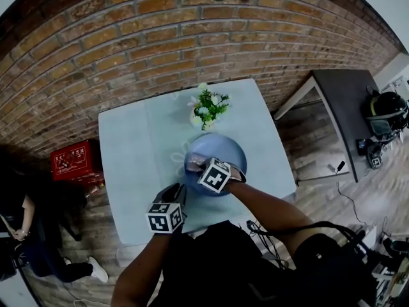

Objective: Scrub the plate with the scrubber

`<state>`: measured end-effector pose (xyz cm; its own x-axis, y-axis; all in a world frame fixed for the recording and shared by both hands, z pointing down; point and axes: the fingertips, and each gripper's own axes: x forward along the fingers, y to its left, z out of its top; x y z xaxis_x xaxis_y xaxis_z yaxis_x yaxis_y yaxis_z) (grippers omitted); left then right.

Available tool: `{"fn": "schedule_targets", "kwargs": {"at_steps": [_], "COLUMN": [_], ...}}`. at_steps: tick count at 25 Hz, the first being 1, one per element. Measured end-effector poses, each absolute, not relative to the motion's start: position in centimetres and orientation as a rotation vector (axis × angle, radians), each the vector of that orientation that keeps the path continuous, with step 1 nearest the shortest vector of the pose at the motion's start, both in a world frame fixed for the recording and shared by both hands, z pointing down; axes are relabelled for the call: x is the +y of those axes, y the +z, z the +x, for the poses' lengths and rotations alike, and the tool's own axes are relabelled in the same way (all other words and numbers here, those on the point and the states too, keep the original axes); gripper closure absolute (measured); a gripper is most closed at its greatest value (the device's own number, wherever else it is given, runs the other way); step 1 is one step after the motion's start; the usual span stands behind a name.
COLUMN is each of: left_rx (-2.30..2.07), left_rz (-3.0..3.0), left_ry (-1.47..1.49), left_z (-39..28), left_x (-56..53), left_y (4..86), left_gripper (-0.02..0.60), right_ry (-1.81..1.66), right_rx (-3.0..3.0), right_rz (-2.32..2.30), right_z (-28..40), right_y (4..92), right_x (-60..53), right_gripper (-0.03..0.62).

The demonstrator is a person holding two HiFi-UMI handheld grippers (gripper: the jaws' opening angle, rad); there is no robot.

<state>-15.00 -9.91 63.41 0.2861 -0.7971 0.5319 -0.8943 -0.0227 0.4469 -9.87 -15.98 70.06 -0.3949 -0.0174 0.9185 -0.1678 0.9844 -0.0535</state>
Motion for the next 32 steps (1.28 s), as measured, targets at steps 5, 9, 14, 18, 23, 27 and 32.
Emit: {"fn": "schedule_targets", "kwargs": {"at_steps": [5,9,14,18,23,27,32], "left_rx": [-1.493,-1.474,-1.430,-1.427,-1.411,-1.431,-1.478], "left_rz": [1.861,1.880,1.922,1.928,1.939,1.925,1.891], "left_ry": [0.166,0.163,0.172,0.176,0.185,0.186,0.182], "left_z": [-15.6,-16.1,-15.5,-15.3,-14.6,-14.5,-14.5], "left_x": [-9.0,-8.6,-8.2,-8.3,-8.5,-9.2,-10.7], "left_y": [62.7,62.4,62.0,61.9,61.9,62.0,62.6], "left_gripper": [0.491,0.491,0.491,0.491,0.491,0.491,0.491], "right_ry": [0.266,0.356,0.388,0.456,0.530,0.617,0.531], "right_rx": [-1.997,-1.983,-1.982,-1.988,-1.988,-2.035,-2.130], "right_rz": [0.154,0.141,0.166,0.158,0.134,0.120,0.155], "right_z": [-10.2,-10.3,-9.9,-9.7,-9.2,-8.9,-8.0], "right_y": [70.3,69.8,69.7,69.6,69.5,68.1,64.5], "right_x": [-14.2,-12.6,-12.2,-11.7,-11.0,-11.4,-15.4], "right_gripper": [0.527,0.527,0.528,0.527,0.526,0.525,0.526]}}
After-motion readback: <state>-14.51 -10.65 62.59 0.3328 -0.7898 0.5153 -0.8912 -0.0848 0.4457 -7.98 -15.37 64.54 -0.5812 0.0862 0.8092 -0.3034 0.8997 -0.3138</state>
